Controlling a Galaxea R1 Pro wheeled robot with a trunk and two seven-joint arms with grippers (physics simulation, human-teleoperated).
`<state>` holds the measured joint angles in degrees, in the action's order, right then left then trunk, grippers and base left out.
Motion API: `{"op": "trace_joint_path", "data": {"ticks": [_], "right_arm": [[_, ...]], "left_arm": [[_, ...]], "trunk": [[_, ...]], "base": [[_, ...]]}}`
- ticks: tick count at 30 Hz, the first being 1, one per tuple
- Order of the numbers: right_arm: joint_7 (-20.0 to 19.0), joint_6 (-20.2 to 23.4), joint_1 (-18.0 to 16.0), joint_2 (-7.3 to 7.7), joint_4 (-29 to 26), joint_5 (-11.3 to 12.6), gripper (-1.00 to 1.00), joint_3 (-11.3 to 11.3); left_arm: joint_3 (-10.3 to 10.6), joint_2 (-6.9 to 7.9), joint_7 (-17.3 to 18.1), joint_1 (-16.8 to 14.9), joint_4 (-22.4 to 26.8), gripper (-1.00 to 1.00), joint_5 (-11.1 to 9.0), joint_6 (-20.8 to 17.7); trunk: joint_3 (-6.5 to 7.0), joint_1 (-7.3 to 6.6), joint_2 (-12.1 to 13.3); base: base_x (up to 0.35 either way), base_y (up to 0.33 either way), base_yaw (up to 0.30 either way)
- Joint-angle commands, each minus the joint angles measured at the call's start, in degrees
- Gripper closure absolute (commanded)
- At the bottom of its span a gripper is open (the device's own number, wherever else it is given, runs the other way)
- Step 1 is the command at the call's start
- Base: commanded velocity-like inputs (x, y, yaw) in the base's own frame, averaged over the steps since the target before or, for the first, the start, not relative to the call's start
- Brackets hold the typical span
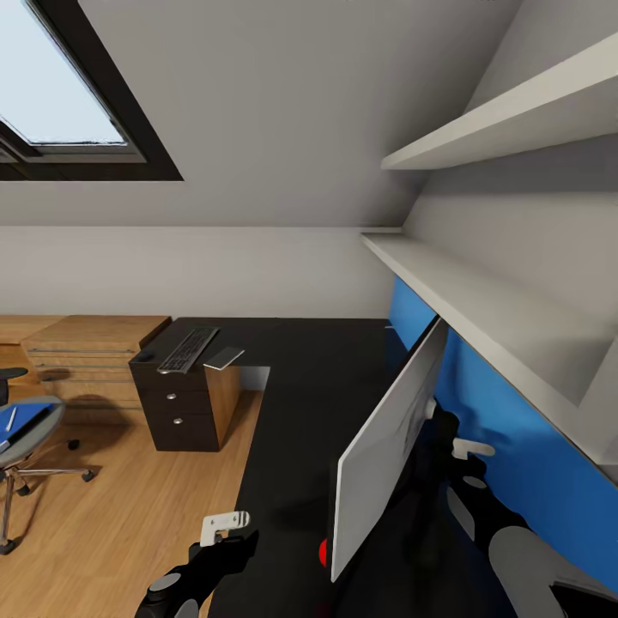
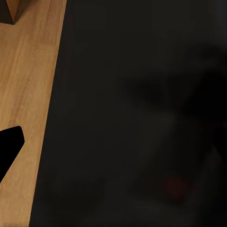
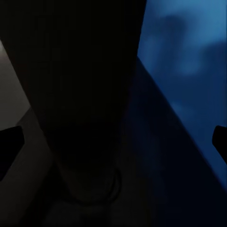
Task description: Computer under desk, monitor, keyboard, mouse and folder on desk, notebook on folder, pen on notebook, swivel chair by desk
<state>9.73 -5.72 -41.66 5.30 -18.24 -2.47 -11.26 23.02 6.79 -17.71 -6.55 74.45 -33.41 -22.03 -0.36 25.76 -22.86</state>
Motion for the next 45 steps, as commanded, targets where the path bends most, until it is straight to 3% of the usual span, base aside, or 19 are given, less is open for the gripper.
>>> {"op": "trace_joint_path", "data": {"ticks": [1,10,29,30,33,35,39,41,45], "right_arm": [[0.02,-0.1,-0.06,-0.03,0.1,-0.25,-1.0,-0.26],[-0.06,2.1,-0.09,-0.13,0.06,-0.34,-1.0,-0.17],[-0.07,1.86,-0.09,-0.25,-2.01,-0.33,-1.0,-0.12],[-0.07,2.01,-0.06,-0.45,-3.94,-0.28,-1.0,-0.14],[0.06,7.29,1.07,-3.98,-19.01,-0.4,-1.0,-0.35],[0.08,11.59,3.77,-5.02,-26.9,-0.37,-1.0,-0.39],[0.19,19.59,12.7,-6.86,-44.98,-0.07,-1.0,-0.3],[0.25,21.78,14.61,-8.26,-50.0,-0.16,-1.0,-0.33],[0.25,23.3,16.48,-10.11,-54.3,-0.23,-1.0,-0.28]], "left_arm": [[0.18,0.07,-0.58,-0.04,0.08,-1.0,-0.6,-0.08],[0.18,0.07,-0.58,-0.04,0.08,-1.0,-0.6,-0.11],[0.11,0.04,-0.58,-0.04,-0.28,-1.0,-0.57,-0.18],[0.14,0.02,-0.58,-0.04,-0.66,-1.0,-0.5,-0.19],[0.08,-0.01,-0.64,-0.04,-1.57,-1.0,-0.35,-0.13],[0.03,-0.02,-0.65,-0.04,-1.67,-1.0,-0.3,-0.11],[0.06,-0.02,-0.66,-0.04,-1.75,-1.0,-0.21,-0.05],[0.06,-0.02,-0.66,-0.04,-1.76,-1.0,-0.18,-0.04],[0.07,-0.02,-0.66,-0.04,-1.77,-1.0,-0.17,-0.03]], "trunk": [[-0.04,0.03,-0.06],[-0.04,0.03,-0.06],[-0.04,0.03,-0.06],[-0.04,0.03,-0.06],[-0.04,0.03,-0.06],[-0.04,0.03,-0.06],[-0.04,0.03,-0.06],[-0.04,0.03,-0.06],[-0.04,0.03,-0.06]], "base": [[-0.037,0.015,0.0],[-0.216,0.12,0.0],[-0.292,0.162,0.0],[-0.295,0.163,0.0],[-0.194,0.084,0.0],[-0.071,0.029,0.0],[-0.023,0.01,0.0],[-0.023,0.061,0.0],[-0.076,0.231,0.0]]}}
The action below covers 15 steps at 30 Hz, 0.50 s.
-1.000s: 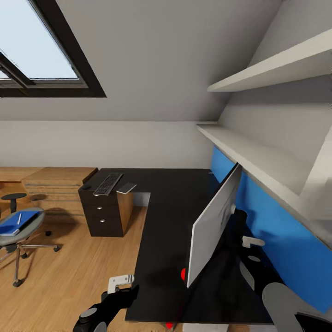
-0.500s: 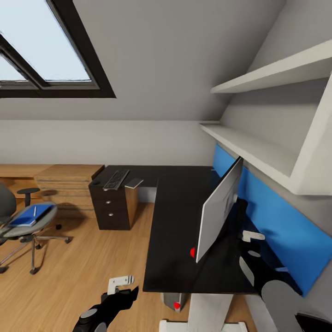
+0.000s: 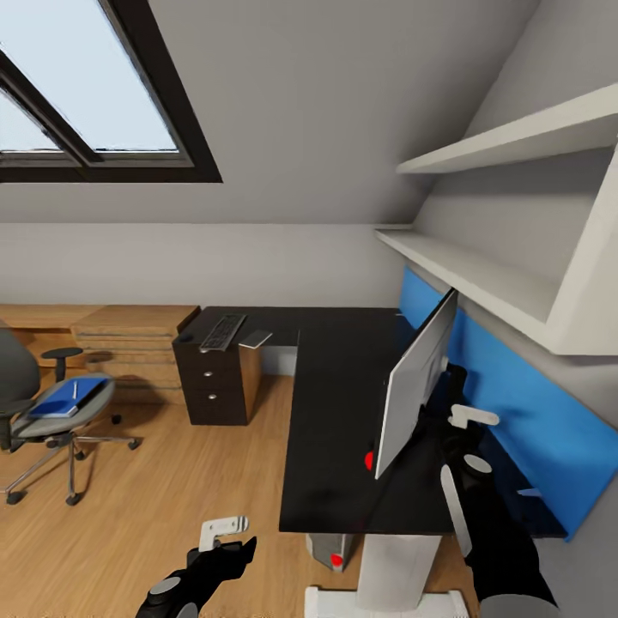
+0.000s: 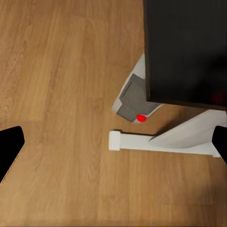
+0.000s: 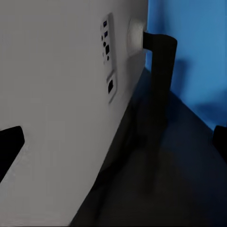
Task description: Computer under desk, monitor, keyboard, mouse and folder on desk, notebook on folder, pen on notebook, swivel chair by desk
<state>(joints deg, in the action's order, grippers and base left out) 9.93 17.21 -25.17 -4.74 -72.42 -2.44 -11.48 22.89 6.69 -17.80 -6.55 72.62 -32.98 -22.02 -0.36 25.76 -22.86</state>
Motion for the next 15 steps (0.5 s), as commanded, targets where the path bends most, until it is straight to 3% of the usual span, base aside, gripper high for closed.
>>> {"op": "trace_joint_path", "data": {"ticks": [1,3,9,15], "right_arm": [[0.05,0.43,0.26,-0.25,-0.51,-0.27,-1.0,-0.05],[0.02,0.55,1.07,-0.67,-1.84,-0.28,-1.0,-0.04],[1.96,-0.7,1.97,-1.13,-1.9,-0.28,-1.0,1.66],[0.32,-0.42,1.7,-1.38,-1.51,-0.35,-1.0,0.68]], "left_arm": [[0.21,0.08,-0.57,-0.04,0.07,-1.0,-0.6,-0.04],[0.22,0.08,-0.61,-0.04,0.07,-1.0,-0.6,-0.04],[0.08,-0.39,-0.64,-0.04,0.24,-1.0,-0.44,0.1],[0.11,-0.54,-1.02,-0.04,0.51,-1.0,-0.39,0.14]], "trunk": [[-0.04,0.02,-0.06],[-0.04,0.02,-0.06],[-0.04,0.02,-0.06],[-0.04,0.02,-0.06]], "base": [[-0.091,0.283,0.0],[-0.096,0.297,0.0],[0.0,0.0,0.0],[0.0,0.0,0.0]]}}
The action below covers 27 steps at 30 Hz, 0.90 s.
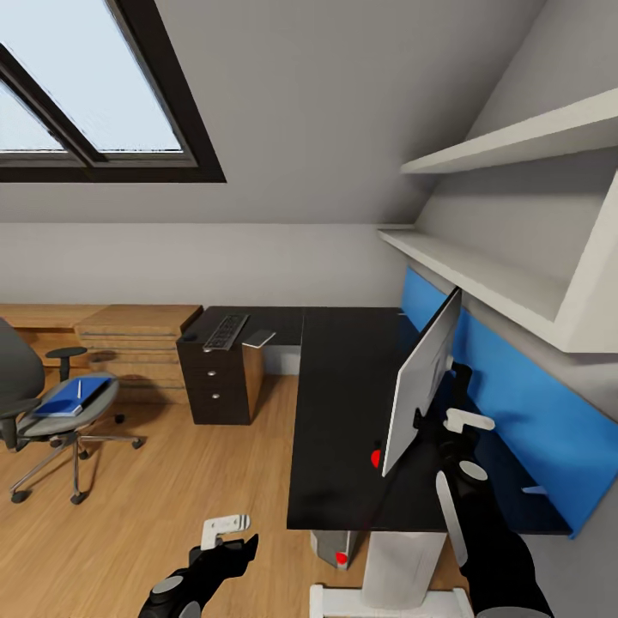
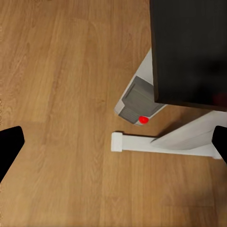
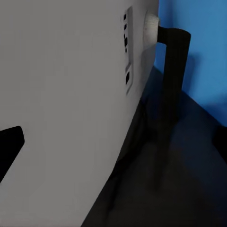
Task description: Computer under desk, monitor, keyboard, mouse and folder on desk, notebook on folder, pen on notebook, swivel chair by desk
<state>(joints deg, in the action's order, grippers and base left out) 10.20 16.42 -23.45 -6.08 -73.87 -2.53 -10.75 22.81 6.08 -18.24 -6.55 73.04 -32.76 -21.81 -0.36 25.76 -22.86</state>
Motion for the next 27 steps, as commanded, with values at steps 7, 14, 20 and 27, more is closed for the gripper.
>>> {"op": "trace_joint_path", "data": {"ticks": [7,14,20,27], "right_arm": [[-0.44,0.37,-0.02,-0.07,0.43,-0.29,-1.0,-0.2],[-0.45,0.37,-0.03,-0.07,1.16,-0.29,-1.0,-0.16],[-0.45,0.37,-0.02,-0.07,1.25,-0.29,-1.0,-0.15],[-0.45,0.37,-0.02,-0.07,1.27,-0.29,-1.0,-0.07]], "left_arm": [[0.22,0.16,-0.82,-0.04,0.17,-1.0,-0.64,-0.07],[0.22,0.16,-0.83,-0.04,0.17,-1.0,-0.64,-0.09],[0.22,0.16,-0.83,-0.04,0.14,-1.0,-0.64,-0.15],[0.22,0.16,-0.83,-0.04,0.12,-1.0,-0.62,-0.13]], "trunk": [[-0.04,0.03,-0.06],[-0.04,0.03,-0.06],[-0.04,0.03,-0.06],[-0.04,0.03,-0.06]], "base": [[-0.063,0.0,0.0],[-0.303,0.0,0.0],[-0.245,0.098,0.0],[-0.07,0.281,0.0]]}}
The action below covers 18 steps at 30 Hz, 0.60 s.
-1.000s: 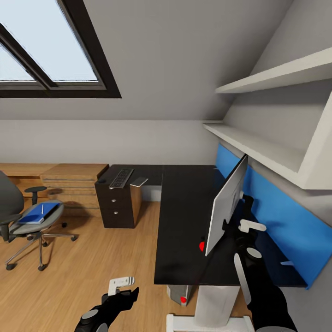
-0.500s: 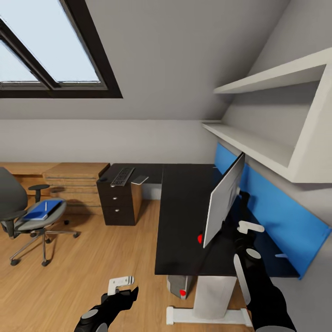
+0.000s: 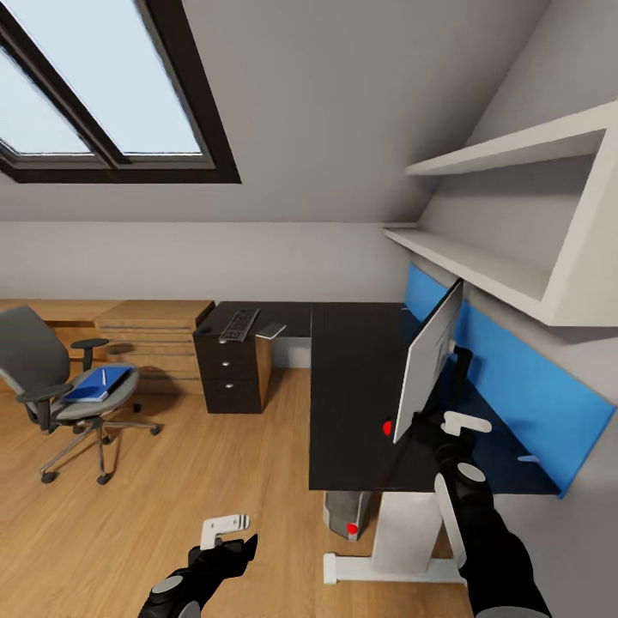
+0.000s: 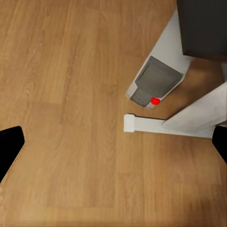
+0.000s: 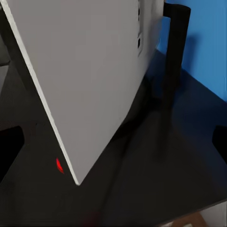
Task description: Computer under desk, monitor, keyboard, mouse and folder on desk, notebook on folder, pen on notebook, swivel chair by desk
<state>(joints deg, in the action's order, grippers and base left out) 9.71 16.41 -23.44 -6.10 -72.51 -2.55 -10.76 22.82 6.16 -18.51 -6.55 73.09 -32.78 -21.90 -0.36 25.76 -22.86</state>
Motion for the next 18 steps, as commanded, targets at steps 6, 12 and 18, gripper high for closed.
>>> {"op": "trace_joint_path", "data": {"ticks": [6,12,18], "right_arm": [[0.05,0.37,-0.03,-0.06,-0.08,-0.27,-1.0,-0.05],[0.05,0.37,-0.04,-0.06,-0.08,-0.29,-1.0,-0.05],[0.05,0.37,-0.03,-0.06,-0.08,-0.3,-1.0,-0.05]], "left_arm": [[0.2,0.08,-0.56,-0.04,0.05,-1.0,-0.57,-0.01],[0.22,0.08,-0.56,-0.04,0.04,-1.0,-0.55,0.01],[0.28,0.01,-0.56,-0.04,0.04,-1.0,-0.59,-0.01]], "trunk": [[-0.04,0.03,-0.06],[-0.04,0.03,-0.06],[-0.04,0.03,-0.06]], "base": [[-0.006,0.331,0.0],[-0.001,0.336,0.0],[0.014,0.297,0.0]]}}
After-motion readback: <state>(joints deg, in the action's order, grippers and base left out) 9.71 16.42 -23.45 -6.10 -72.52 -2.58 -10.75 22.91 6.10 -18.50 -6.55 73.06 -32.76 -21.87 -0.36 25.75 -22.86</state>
